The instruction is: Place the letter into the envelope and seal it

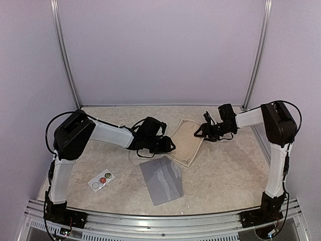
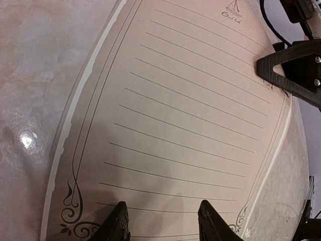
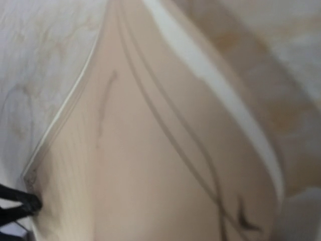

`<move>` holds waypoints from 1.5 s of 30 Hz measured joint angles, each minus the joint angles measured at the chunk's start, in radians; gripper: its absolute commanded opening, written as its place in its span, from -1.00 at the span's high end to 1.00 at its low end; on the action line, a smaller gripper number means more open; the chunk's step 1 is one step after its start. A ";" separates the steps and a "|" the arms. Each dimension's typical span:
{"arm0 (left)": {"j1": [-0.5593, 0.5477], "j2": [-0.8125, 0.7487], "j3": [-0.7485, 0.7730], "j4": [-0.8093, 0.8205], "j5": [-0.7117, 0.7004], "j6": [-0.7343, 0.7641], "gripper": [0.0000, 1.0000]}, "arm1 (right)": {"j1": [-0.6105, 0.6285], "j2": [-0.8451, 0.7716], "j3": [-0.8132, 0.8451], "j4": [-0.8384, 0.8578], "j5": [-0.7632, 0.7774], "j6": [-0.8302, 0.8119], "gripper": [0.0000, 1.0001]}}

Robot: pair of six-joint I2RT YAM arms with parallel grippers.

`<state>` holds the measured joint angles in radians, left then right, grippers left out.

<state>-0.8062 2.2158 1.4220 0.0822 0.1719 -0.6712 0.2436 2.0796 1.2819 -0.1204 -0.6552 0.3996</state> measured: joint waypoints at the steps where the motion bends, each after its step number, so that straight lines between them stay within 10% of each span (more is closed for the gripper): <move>1: 0.000 0.000 0.000 0.000 0.000 0.000 0.12 | 0.005 0.002 0.000 0.004 -0.005 0.009 0.07; 9: 0.000 0.000 -0.001 0.001 -0.008 0.000 0.12 | 0.022 -0.011 -0.041 0.063 -0.030 0.116 1.00; 28: 0.024 -0.690 -0.393 0.202 -0.094 -0.113 -0.62 | 0.061 -0.645 -0.097 0.183 -0.126 0.258 1.00; 36: -0.082 -0.743 -0.407 0.316 -0.043 -0.178 -0.77 | 0.167 -0.811 -0.106 0.344 -0.110 0.367 1.00; 40: -0.102 -0.743 -0.407 0.381 -0.022 -0.198 -0.52 | 0.206 -0.834 -0.122 0.402 -0.107 0.412 1.00; 45: -0.118 -0.745 -0.414 0.502 -0.014 -0.214 0.57 | 0.230 -0.854 -0.159 0.446 -0.099 0.447 0.75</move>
<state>-0.9241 1.4712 1.0084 0.5838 0.1574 -0.8848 0.4736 1.2255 1.1233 0.3252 -0.7544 0.8471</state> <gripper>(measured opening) 0.499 0.028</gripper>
